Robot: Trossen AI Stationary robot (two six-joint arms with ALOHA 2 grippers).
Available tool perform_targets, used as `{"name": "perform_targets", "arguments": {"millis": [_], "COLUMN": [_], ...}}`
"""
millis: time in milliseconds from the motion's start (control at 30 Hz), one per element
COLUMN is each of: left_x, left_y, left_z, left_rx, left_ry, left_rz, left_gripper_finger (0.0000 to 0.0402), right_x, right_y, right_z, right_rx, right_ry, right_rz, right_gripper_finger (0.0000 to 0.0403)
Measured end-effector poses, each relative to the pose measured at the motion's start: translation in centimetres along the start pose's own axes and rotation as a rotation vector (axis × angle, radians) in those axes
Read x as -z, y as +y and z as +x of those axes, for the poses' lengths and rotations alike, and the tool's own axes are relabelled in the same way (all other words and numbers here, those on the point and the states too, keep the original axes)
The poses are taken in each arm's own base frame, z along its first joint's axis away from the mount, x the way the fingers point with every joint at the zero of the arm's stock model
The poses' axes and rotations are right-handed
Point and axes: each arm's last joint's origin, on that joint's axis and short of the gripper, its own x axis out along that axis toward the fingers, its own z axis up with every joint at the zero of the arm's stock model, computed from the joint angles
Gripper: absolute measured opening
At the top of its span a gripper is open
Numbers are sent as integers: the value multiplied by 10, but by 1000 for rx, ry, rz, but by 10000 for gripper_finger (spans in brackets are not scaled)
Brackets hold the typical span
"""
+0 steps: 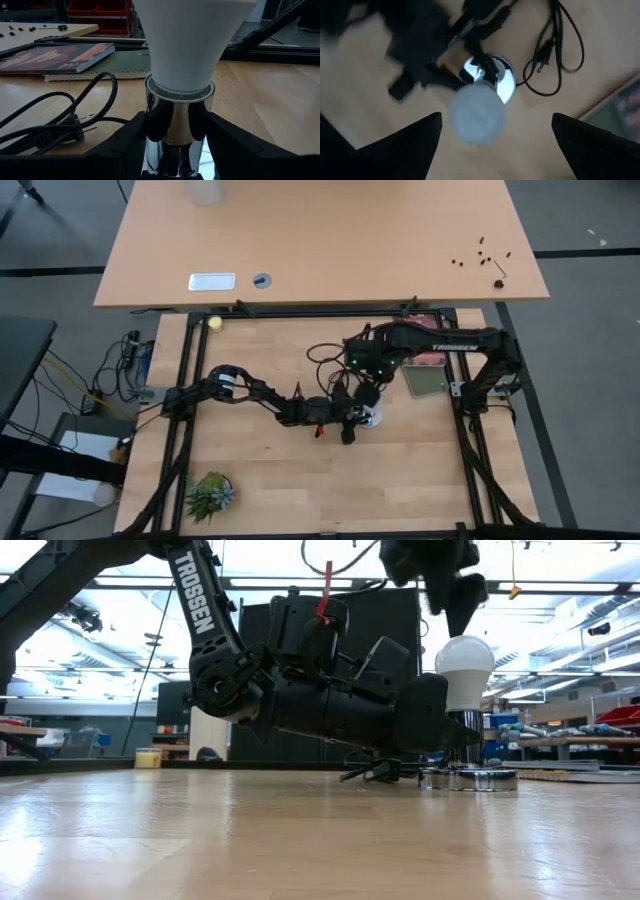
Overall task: Screw lightbulb
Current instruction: Insert the lightbulb into the silver lamp
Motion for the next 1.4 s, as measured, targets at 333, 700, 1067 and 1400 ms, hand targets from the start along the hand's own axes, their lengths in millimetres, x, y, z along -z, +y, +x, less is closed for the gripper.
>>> {"name": "perform_targets", "arguments": {"millis": [333, 700, 1067, 1400], "left_x": [0, 0, 0, 0], "left_y": [0, 0, 0, 0], "left_z": [0, 0, 0, 0], "left_rx": [3, 0, -2, -2], "left_ry": [1, 0, 0, 0], "left_rz": [0, 0, 0, 0], "left_gripper_finger": [194, 194, 194, 194], "right_x": [30, 36, 31, 36], "right_y": [29, 38, 34, 27], "right_z": [9, 39, 65, 98], "right_rx": [104, 240, 153, 122], "right_ry": [73, 87, 51, 75], "right_rz": [-952, -1385, -1446, -1491], "right_gripper_finger": [373, 373, 373, 373]}}
